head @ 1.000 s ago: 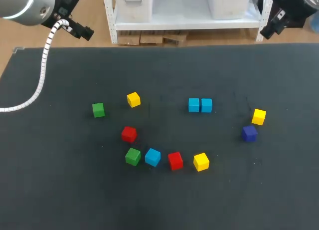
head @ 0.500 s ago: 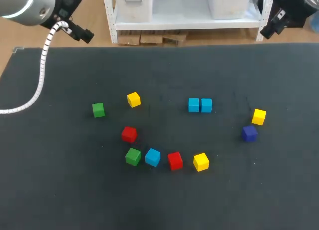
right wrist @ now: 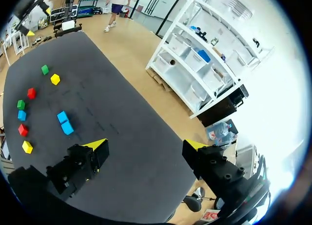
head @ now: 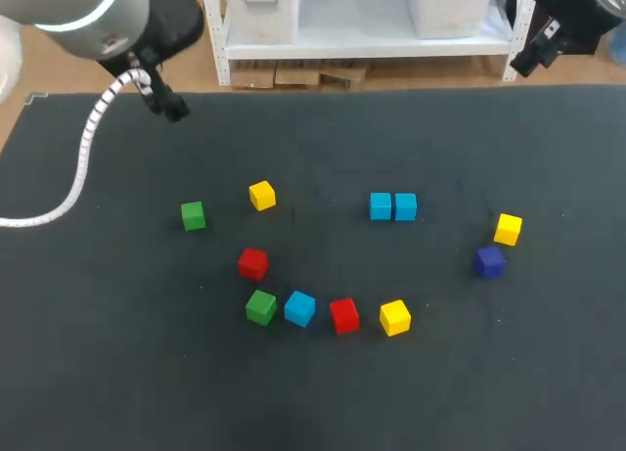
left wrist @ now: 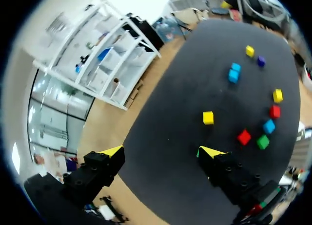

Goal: Place the blue cubes, place green cubes on the blue cubes, place the yellow cubes on the green cubes, then place the red cubes on the yellow cubes, and place purple cube on the red cubes.

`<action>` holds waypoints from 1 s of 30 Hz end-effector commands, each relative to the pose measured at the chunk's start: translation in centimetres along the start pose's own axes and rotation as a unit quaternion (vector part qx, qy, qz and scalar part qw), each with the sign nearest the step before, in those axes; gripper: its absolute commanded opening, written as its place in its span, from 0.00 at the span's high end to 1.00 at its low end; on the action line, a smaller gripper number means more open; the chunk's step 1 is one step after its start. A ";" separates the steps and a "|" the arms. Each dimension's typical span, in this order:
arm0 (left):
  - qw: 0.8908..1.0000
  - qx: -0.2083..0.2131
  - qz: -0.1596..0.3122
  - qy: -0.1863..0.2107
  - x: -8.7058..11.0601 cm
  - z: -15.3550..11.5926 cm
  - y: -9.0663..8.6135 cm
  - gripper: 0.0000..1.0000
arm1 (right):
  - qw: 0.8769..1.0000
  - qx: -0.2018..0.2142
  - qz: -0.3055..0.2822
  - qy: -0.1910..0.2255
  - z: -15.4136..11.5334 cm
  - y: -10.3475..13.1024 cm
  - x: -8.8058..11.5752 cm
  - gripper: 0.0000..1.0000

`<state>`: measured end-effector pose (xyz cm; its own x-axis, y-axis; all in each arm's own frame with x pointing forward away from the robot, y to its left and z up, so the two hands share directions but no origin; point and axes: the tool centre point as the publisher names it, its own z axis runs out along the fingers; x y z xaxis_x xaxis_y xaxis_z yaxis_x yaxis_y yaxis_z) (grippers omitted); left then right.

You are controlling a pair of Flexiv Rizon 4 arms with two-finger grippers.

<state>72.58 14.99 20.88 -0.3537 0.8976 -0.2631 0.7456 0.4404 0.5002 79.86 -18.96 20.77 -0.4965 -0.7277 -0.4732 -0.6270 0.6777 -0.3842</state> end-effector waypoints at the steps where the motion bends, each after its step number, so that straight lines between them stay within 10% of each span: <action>1: 0.998 -0.016 0.053 0.020 0.2 -0.5 -1.7 0.00 | 1.000 0.004 0.001 -0.002 0.0 0.2 0.1 0.00; 13: 0.980 0.068 0.188 -0.021 1.2 -1.5 -7.0 0.00 | 1.000 0.004 0.001 -0.002 0.0 0.2 0.1 0.00; 23: 0.939 0.114 0.320 -0.052 1.5 -0.2 -11.4 0.00 | 1.000 0.004 0.001 -0.002 0.0 0.2 0.1 0.00; 30: 0.933 0.145 0.325 -0.047 0.2 -0.4 -13.2 0.00 | 1.000 0.004 0.001 -0.002 0.0 0.2 0.1 0.00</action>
<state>62.09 10.24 14.39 0.2771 0.9581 -0.0724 0.9038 -0.2343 0.3582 79.86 -18.96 20.76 -0.4965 -0.7277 -0.4732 -0.6270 0.6777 -0.3843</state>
